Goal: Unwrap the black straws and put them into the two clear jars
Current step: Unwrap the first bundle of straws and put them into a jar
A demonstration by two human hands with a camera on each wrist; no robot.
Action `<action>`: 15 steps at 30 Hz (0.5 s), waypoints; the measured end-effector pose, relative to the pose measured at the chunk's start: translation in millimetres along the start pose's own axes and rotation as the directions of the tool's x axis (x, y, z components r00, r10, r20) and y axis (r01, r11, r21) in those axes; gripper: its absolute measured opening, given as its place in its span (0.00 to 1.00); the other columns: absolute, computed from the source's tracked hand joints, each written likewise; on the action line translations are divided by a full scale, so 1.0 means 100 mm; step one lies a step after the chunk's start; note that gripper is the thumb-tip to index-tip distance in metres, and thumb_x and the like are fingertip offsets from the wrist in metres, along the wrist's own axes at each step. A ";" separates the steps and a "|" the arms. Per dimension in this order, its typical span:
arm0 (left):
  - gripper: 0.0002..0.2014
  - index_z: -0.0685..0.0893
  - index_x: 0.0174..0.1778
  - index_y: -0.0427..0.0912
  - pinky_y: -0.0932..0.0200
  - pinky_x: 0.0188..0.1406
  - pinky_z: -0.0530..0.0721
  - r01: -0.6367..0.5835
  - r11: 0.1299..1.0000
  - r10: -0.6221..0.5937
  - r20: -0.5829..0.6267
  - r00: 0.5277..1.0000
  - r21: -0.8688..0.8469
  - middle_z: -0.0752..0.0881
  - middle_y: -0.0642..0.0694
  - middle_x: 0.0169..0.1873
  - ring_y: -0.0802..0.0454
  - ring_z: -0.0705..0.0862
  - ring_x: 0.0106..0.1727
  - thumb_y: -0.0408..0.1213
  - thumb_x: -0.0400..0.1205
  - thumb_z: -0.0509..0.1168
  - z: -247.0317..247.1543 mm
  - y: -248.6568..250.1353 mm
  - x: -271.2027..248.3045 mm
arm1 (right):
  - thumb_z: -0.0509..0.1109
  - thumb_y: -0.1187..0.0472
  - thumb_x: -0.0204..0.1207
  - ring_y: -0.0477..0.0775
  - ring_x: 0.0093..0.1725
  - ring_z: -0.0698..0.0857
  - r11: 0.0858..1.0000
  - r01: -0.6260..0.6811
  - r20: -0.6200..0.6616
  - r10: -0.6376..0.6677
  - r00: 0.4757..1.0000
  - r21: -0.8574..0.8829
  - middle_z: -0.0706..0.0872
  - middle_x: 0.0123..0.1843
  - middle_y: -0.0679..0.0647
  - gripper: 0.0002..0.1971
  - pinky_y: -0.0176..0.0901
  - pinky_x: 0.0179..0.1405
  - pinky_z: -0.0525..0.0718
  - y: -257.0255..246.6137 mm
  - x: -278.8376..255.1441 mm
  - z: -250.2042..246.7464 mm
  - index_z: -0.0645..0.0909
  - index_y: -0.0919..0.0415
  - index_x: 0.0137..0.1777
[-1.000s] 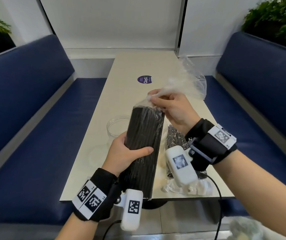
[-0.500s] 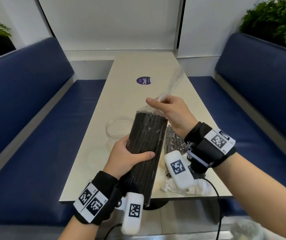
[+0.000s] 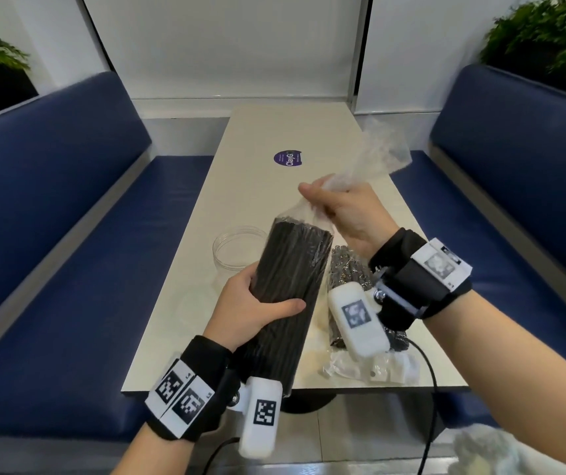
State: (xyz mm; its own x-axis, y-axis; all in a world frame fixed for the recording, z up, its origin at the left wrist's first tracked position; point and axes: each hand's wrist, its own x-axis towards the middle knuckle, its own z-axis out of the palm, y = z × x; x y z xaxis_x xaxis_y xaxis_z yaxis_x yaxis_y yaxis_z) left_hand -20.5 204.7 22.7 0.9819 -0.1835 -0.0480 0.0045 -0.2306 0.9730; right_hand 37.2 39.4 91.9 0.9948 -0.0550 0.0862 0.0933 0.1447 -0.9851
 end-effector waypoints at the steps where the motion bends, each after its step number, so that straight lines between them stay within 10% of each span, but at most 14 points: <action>1: 0.21 0.82 0.49 0.52 0.57 0.49 0.85 0.007 1.000 -0.007 -0.003 1.000 -0.011 0.89 0.51 0.48 0.54 0.87 0.51 0.34 0.64 0.81 0.00 0.00 0.00 | 0.72 0.70 0.71 0.43 0.24 0.76 0.999 -0.012 -0.007 0.012 1.000 0.046 0.79 0.25 0.49 0.10 0.31 0.27 0.75 -0.02 0.03 -0.01 0.79 0.60 0.30; 11: 0.20 0.82 0.49 0.51 0.60 0.46 0.85 0.001 0.999 -0.003 -0.042 0.999 -0.042 0.89 0.50 0.48 0.54 0.88 0.50 0.35 0.64 0.81 -0.08 -0.02 0.03 | 0.64 0.75 0.75 0.49 0.34 0.89 0.759 -0.090 -0.031 0.143 0.989 0.645 0.87 0.41 0.60 0.05 0.35 0.36 0.89 -0.04 0.06 -0.06 0.76 0.66 0.44; 15: 0.22 0.83 0.52 0.48 0.57 0.49 0.86 0.015 1.000 -0.016 -0.058 0.998 -0.020 0.89 0.49 0.49 0.53 0.87 0.51 0.35 0.64 0.81 -0.05 -0.04 0.04 | 0.69 0.63 0.75 0.42 0.32 0.83 0.995 -0.099 0.100 0.098 0.990 0.002 0.82 0.36 0.50 0.06 0.28 0.32 0.81 0.06 -0.04 0.01 0.77 0.58 0.37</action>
State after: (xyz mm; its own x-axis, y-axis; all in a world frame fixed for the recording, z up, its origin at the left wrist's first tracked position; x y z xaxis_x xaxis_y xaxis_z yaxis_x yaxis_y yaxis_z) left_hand -15.3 209.8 20.1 0.9910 -0.1242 -0.0501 0.0226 -0.2140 0.9766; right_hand 34.1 41.3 85.8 0.9983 0.0590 0.0033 -0.0057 0.1512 -0.9885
